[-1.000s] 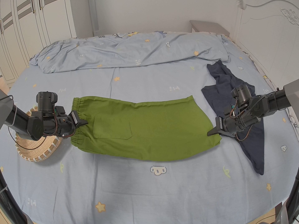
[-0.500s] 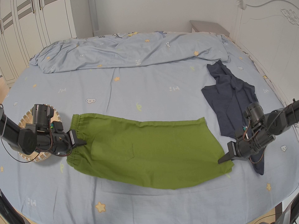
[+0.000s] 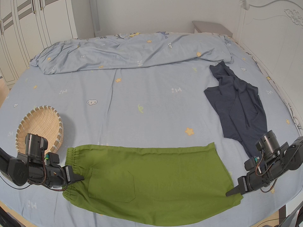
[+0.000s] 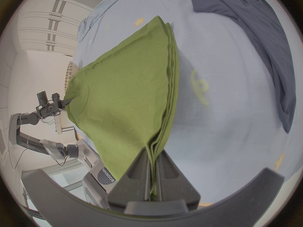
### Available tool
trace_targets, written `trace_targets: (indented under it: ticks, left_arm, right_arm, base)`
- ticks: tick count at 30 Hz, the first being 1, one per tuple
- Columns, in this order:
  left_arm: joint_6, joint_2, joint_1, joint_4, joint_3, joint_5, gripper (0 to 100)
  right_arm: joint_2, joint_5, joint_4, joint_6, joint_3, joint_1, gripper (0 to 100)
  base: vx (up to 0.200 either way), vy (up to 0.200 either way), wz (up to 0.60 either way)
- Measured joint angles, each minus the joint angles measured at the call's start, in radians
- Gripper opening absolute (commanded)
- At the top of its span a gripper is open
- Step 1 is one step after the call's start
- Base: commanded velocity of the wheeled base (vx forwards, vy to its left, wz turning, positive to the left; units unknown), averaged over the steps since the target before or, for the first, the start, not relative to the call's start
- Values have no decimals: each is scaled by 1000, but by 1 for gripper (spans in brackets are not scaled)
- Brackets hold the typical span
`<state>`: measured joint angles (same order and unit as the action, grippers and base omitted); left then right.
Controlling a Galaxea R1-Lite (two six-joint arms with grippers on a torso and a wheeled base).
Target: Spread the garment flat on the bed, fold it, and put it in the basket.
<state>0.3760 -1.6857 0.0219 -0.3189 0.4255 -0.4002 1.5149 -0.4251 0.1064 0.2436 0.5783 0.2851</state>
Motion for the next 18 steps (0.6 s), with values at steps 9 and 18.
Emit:
trace_targets:
  ticks: [9, 18]
  left_arm:
    - [-2, 31, -4, 0, -22, 0, 0]
    - [-3, 79, -6, 1, -16, 33, 0]
  right_arm:
    - [-25, -1, -51, 3, -49, 10, 100]
    - [-34, 13, -99, 1, -49, 1, 100]
  base:
    - [0, 0, 0]
    - [0, 0, 0]
